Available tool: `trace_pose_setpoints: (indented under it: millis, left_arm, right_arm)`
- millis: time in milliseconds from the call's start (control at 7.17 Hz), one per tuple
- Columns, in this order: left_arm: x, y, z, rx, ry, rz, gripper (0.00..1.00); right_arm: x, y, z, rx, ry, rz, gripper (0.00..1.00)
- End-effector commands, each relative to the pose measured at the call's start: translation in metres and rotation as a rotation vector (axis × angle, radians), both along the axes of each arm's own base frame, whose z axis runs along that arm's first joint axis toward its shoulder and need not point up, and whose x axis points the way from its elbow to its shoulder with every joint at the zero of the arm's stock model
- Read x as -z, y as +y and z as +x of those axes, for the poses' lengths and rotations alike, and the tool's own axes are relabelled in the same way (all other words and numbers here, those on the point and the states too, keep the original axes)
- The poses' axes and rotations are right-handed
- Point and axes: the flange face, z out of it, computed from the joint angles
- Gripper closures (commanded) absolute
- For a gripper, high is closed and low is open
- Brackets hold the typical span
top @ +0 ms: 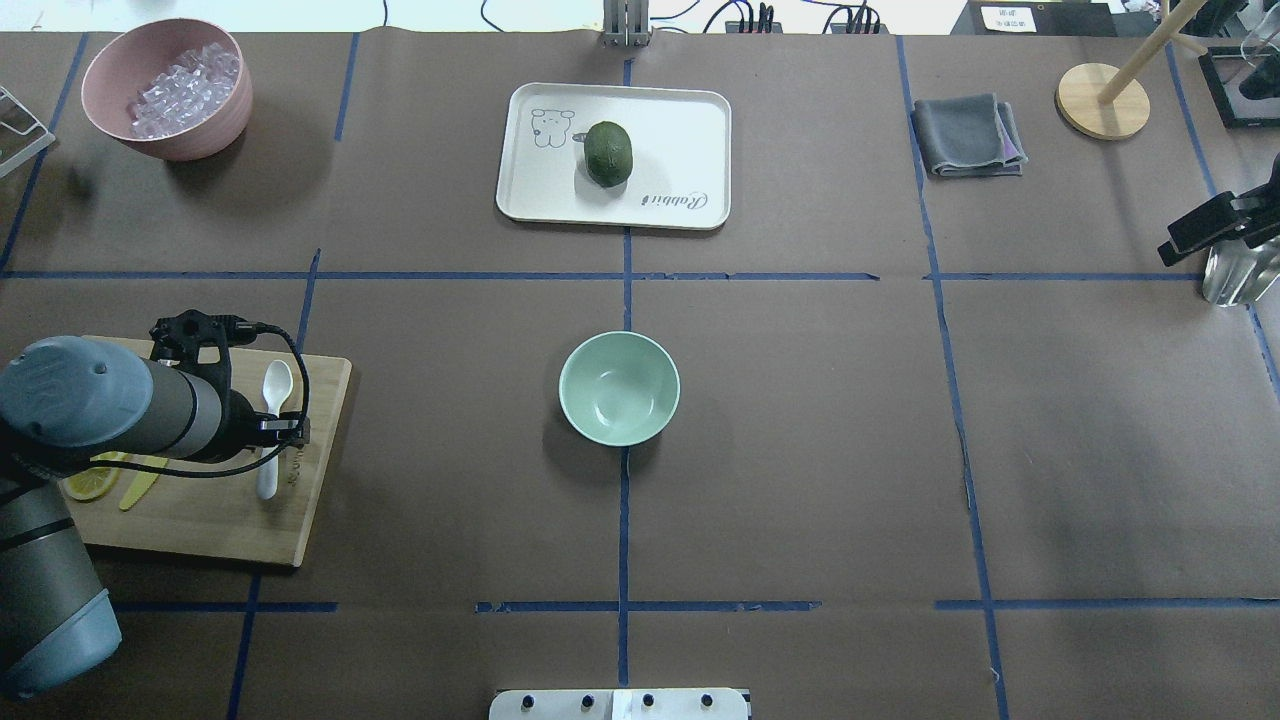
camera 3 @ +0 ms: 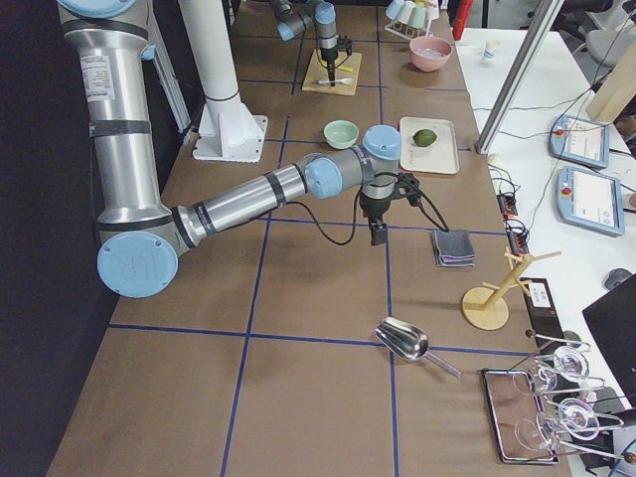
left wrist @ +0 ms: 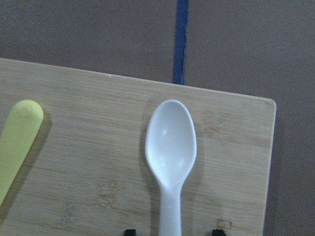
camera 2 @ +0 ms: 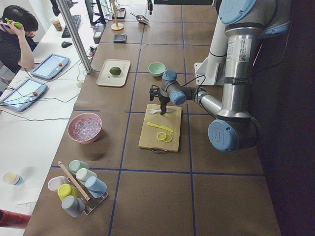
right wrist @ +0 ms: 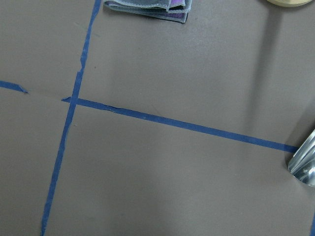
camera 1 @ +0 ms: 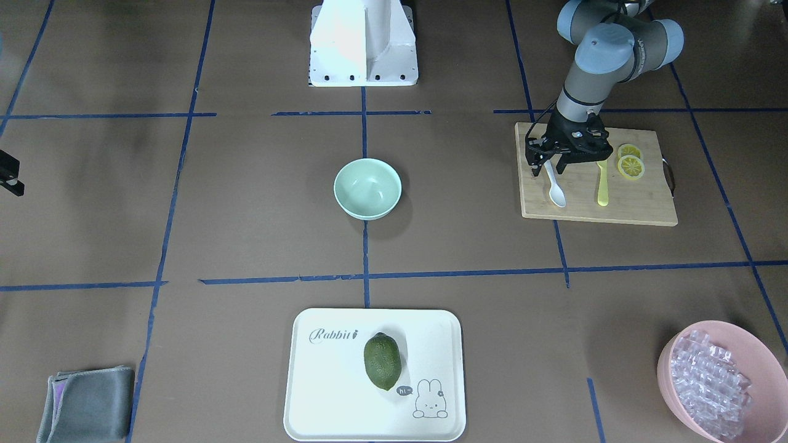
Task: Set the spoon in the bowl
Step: 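Lower the left gripper over the white spoon and grasp it, then lift the white spoon and carry it over the green bowl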
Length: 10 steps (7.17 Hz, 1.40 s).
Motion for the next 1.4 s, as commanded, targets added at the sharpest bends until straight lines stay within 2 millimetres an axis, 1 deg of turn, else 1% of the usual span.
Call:
trace_pose_setpoints:
  millis: [0, 140, 419, 558, 698, 837, 977, 1116, 1256]
  left_arm:
    - [0.004, 0.001, -0.003, 0.004, 0.002, -0.003, 0.92]
    - [0.018, 0.004, -0.007, 0.001, -0.013, -0.013, 0.93]
    - [0.064, 0.019, -0.023, -0.030, -0.027, -0.066, 0.96]
    - [0.081, 0.022, -0.027, -0.030, -0.026, -0.068, 0.97]
    - [0.112, 0.016, -0.019, -0.033, 0.011, -0.048, 0.98]
    - [0.160, 0.009, -0.003, -0.052, 0.058, -0.060, 0.98]
    - [0.217, 0.001, 0.014, -0.010, 0.094, -0.105, 0.98]
    - [0.256, -0.008, 0.032, 0.007, 0.120, -0.117, 0.98]
    - [0.271, -0.019, 0.060, 0.026, 0.138, -0.157, 0.98]
  right_arm:
    - [-0.002, 0.000, 0.000, 0.001, 0.001, -0.003, 0.00]
    - [-0.003, 0.001, 0.000, 0.000, 0.003, -0.004, 0.00]
    - [-0.003, 0.001, 0.000, 0.001, 0.002, -0.004, 0.00]
    - [-0.003, 0.001, 0.000, 0.001, 0.002, -0.006, 0.00]
    - [-0.006, 0.002, 0.001, 0.003, 0.004, -0.008, 0.00]
    - [-0.006, 0.003, 0.001, 0.005, 0.004, -0.007, 0.00]
    - [-0.008, 0.003, 0.003, 0.003, 0.006, -0.009, 0.00]
    - [-0.011, 0.004, 0.007, -0.002, 0.006, -0.013, 0.00]
    - [-0.018, 0.003, 0.011, -0.008, 0.009, -0.025, 0.00]
